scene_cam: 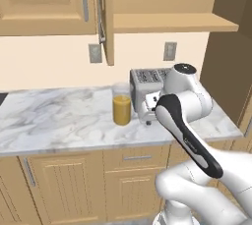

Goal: There is a tray on the dining counter. Grab the cup, mug, and pitcher and place them on the tray. The pitcher may be placed next to the tray if it cannot fit the tray.

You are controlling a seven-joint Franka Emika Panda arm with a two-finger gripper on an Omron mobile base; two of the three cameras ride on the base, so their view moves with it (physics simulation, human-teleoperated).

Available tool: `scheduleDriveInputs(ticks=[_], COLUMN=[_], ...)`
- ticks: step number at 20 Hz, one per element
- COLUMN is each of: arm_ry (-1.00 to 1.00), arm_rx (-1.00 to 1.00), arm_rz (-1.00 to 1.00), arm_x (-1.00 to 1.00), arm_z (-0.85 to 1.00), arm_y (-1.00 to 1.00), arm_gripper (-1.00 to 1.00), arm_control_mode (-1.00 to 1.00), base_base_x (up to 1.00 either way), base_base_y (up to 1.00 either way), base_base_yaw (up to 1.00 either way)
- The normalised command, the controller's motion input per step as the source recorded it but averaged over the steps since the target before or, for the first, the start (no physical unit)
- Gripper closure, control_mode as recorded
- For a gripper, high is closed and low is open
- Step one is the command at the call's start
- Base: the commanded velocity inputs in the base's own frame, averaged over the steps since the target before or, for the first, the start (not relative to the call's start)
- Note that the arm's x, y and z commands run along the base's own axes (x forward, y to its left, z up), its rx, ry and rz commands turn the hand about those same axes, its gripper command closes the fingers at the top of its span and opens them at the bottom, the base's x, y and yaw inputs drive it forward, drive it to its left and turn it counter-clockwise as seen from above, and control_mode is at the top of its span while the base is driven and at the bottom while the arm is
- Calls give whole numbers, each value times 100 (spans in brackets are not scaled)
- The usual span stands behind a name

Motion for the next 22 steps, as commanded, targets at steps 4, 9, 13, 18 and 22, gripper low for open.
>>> scheduleDriveInputs(ticks=[4, 9, 13, 18, 22], arm_ry=[0, 0, 0, 0, -1], arm_rx=[0, 0, 0, 0, 0], arm_rz=[0, 0, 0, 0, 0], arm_x=[0, 0, 0, 0, 0], arm_z=[0, 0, 0, 0, 0], arm_y=[0, 0, 0, 0, 0], arm_gripper=[-100, -100, -100, -100, -100], arm_control_mode=[100, 100, 100, 100, -100], base_base_x=[53, 2, 0, 0, 0], base_base_y=[-41, -9, 0, 0, 0], base_base_yaw=[0, 0, 0, 0, 0])
